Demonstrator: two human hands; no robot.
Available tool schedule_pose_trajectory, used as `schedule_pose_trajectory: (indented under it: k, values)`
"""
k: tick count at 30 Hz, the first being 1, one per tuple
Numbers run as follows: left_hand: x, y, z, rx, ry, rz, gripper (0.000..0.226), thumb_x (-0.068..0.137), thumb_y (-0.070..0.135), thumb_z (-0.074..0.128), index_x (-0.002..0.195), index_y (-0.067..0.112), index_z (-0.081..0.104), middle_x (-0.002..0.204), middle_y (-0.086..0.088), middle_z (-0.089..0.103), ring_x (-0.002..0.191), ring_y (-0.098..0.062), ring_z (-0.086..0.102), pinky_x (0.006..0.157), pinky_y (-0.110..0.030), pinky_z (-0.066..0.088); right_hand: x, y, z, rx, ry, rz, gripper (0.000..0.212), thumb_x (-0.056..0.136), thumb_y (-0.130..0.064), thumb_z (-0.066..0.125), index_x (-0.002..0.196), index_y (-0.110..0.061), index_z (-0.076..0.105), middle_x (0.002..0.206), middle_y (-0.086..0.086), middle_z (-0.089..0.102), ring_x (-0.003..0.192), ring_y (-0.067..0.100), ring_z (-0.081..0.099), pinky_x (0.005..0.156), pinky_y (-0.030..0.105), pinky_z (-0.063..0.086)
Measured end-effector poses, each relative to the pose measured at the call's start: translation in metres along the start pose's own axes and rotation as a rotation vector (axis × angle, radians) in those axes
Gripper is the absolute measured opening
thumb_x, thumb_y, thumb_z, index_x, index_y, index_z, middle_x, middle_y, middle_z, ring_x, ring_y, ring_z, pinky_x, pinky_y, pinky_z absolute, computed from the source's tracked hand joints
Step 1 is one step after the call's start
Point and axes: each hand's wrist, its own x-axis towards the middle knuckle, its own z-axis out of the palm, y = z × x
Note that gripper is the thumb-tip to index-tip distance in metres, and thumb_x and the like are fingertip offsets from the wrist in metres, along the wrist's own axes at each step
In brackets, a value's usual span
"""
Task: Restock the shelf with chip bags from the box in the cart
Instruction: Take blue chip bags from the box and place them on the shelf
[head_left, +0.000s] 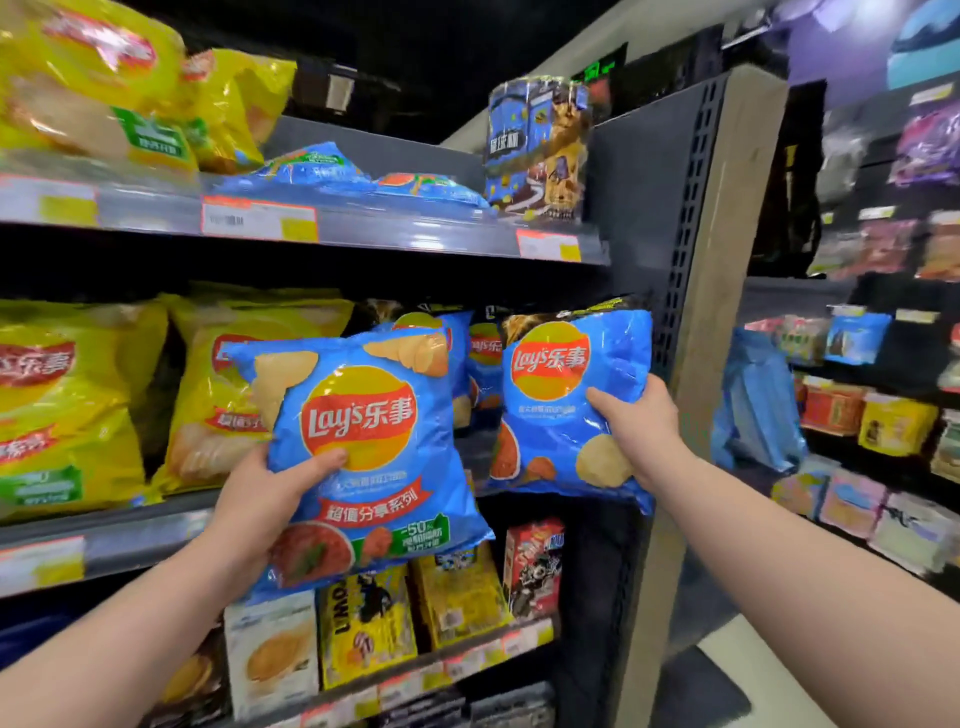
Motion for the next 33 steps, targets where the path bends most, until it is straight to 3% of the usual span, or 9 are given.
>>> schedule_pose_trajectory:
  k: [2, 4, 7, 12, 16, 20, 24, 27, 33]
  values:
    - [0.002, 0.002, 0.018, -0.001, 0.052, 0.002, 0.03, 0.078, 0.016, 0.075, 0.106, 0.016, 0.064, 0.092, -0.001, 0.071, 0.078, -0.021, 0.069, 0.063, -0.03, 0.051, 0.031, 0.007, 0.001, 0.014, -0.04, -0.016, 0.044, 0.082, -0.025, 0.069, 0.12, -0.013, 0.05, 0.106, -0.001, 0.054, 0.093, 0.02, 0.053, 0.077, 0.031, 0.042]
    - [0.002, 0.003, 0.033, -0.017, 0.094, 0.001, 0.033, 0.079, 0.016, 0.074, 0.11, 0.015, 0.063, 0.095, -0.003, 0.071, 0.081, -0.023, 0.068, 0.064, -0.031, 0.051, 0.054, 0.012, 0.002, 0.042, -0.082, 0.005, 0.043, 0.082, -0.026, 0.069, 0.118, -0.012, 0.051, 0.107, 0.001, 0.057, 0.094, 0.023, 0.057, 0.079, 0.034, 0.046]
    - [0.001, 0.004, 0.05, -0.012, 0.145, 0.002, 0.033, 0.079, 0.017, 0.073, 0.11, 0.014, 0.063, 0.094, -0.003, 0.071, 0.078, -0.022, 0.069, 0.057, -0.029, 0.051, 0.082, 0.017, 0.006, 0.099, -0.163, 0.047, 0.042, 0.078, -0.028, 0.071, 0.114, -0.012, 0.056, 0.112, 0.005, 0.065, 0.098, 0.027, 0.063, 0.09, 0.044, 0.052]
    - [0.006, 0.009, 0.062, 0.011, 0.176, 0.002, 0.032, 0.079, 0.021, 0.073, 0.109, 0.019, 0.063, 0.096, -0.002, 0.073, 0.064, -0.015, 0.072, 0.044, -0.022, 0.051, 0.116, 0.021, 0.015, 0.22, -0.288, 0.091, 0.037, 0.078, -0.02, 0.072, 0.112, -0.01, 0.062, 0.107, 0.008, 0.069, 0.095, 0.03, 0.068, 0.089, 0.05, 0.054]
    - [0.02, 0.016, 0.063, -0.011, 0.163, 0.022, 0.046, 0.075, 0.022, 0.075, 0.118, 0.016, 0.06, 0.104, -0.007, 0.073, 0.083, -0.026, 0.072, 0.063, -0.033, 0.056, 0.128, 0.017, 0.021, 0.291, -0.322, 0.094, 0.034, 0.081, -0.015, 0.07, 0.113, -0.008, 0.061, 0.107, 0.008, 0.069, 0.095, 0.03, 0.067, 0.089, 0.048, 0.054]
    - [0.035, 0.022, 0.063, -0.026, 0.169, 0.041, 0.027, 0.077, 0.019, 0.074, 0.102, 0.021, 0.062, 0.091, -0.002, 0.073, 0.063, -0.014, 0.072, 0.046, -0.024, 0.053, 0.138, 0.011, 0.027, 0.279, -0.371, 0.073, 0.018, 0.086, -0.009, 0.065, 0.102, -0.013, 0.06, 0.096, 0.006, 0.067, 0.079, 0.022, 0.066, 0.072, 0.035, 0.054]
    - [0.047, 0.028, 0.059, -0.014, 0.142, 0.049, 0.026, 0.076, 0.02, 0.076, 0.098, 0.023, 0.061, 0.091, -0.002, 0.074, 0.076, -0.022, 0.071, 0.057, -0.03, 0.054, 0.146, 0.011, 0.032, 0.256, -0.388, 0.053, 0.02, 0.087, -0.006, 0.063, 0.105, -0.012, 0.057, 0.087, 0.001, 0.065, 0.073, 0.015, 0.062, 0.05, 0.02, 0.055]
    - [0.056, 0.028, 0.051, 0.015, 0.113, 0.036, 0.04, 0.068, 0.023, 0.083, 0.103, 0.019, 0.063, 0.09, -0.004, 0.076, 0.077, -0.025, 0.074, 0.061, -0.033, 0.057, 0.151, 0.016, 0.039, 0.252, -0.385, 0.047, 0.027, 0.087, -0.004, 0.062, 0.113, -0.009, 0.056, 0.098, 0.008, 0.065, 0.076, 0.016, 0.063, 0.062, 0.028, 0.053]
    - [0.072, 0.023, 0.047, 0.016, 0.117, 0.014, 0.041, 0.072, 0.023, 0.079, 0.109, 0.016, 0.063, 0.099, -0.007, 0.075, 0.085, -0.028, 0.072, 0.068, -0.037, 0.056, 0.167, 0.027, 0.054, 0.225, -0.418, 0.102, 0.041, 0.087, -0.005, 0.063, 0.126, -0.009, 0.053, 0.113, 0.013, 0.066, 0.085, 0.023, 0.065, 0.072, 0.035, 0.053]
